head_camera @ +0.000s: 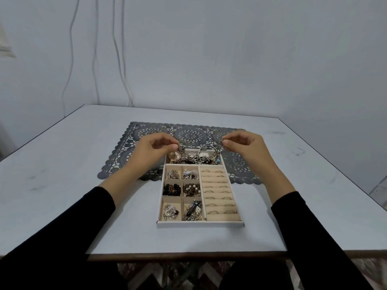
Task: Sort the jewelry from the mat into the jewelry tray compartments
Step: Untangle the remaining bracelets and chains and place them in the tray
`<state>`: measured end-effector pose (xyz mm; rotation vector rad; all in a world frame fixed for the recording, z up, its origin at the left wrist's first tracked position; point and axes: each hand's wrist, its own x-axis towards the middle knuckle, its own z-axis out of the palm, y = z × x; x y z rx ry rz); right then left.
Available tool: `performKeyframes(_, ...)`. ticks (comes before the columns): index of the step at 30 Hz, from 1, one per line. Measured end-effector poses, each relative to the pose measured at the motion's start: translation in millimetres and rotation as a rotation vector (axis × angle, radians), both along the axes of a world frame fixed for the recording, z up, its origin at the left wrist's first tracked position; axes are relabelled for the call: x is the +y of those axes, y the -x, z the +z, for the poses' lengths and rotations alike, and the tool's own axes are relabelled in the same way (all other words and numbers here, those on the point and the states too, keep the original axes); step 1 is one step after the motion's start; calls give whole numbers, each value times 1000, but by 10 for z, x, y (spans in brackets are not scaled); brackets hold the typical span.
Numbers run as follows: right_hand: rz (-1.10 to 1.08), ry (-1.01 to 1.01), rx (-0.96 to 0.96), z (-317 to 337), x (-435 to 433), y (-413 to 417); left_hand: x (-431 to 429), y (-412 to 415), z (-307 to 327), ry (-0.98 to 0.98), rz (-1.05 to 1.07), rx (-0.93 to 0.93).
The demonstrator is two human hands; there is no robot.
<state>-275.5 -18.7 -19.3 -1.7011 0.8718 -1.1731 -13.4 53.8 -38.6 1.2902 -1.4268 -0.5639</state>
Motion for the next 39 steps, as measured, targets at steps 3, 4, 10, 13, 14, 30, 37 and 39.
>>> performKeyframes(3, 26, -7, 69, -24, 48, 12, 16, -63, -53, -25, -11, -27)
performKeyframes(4, 34, -6, 95, -33, 62, 7, 24, -69, -64, -26, -14, -31)
performKeyframes(10, 16, 54, 197, -81, 122, -102, 58, 29, -88, -16, -51, -37)
performKeyframes(13, -34, 112, 278, -125, 117, -127, 58, 69, -100, 5, -64, -142)
performKeyframes(14, -46, 122, 294, -134, 118, -128, 60, 87, -102, 14, -62, -185)
performKeyframes(30, -103, 232, 537, -155, 145, -49, 70, -10, -139, 159, 6, -472)
performKeyframes(37, -85, 288, 617, -165, 143, -51, 66, -31, -164, 110, 62, -470)
performKeyframes(39, -85, 279, 605, -174, 146, -47, 60, -31, -169, 86, 79, -467)
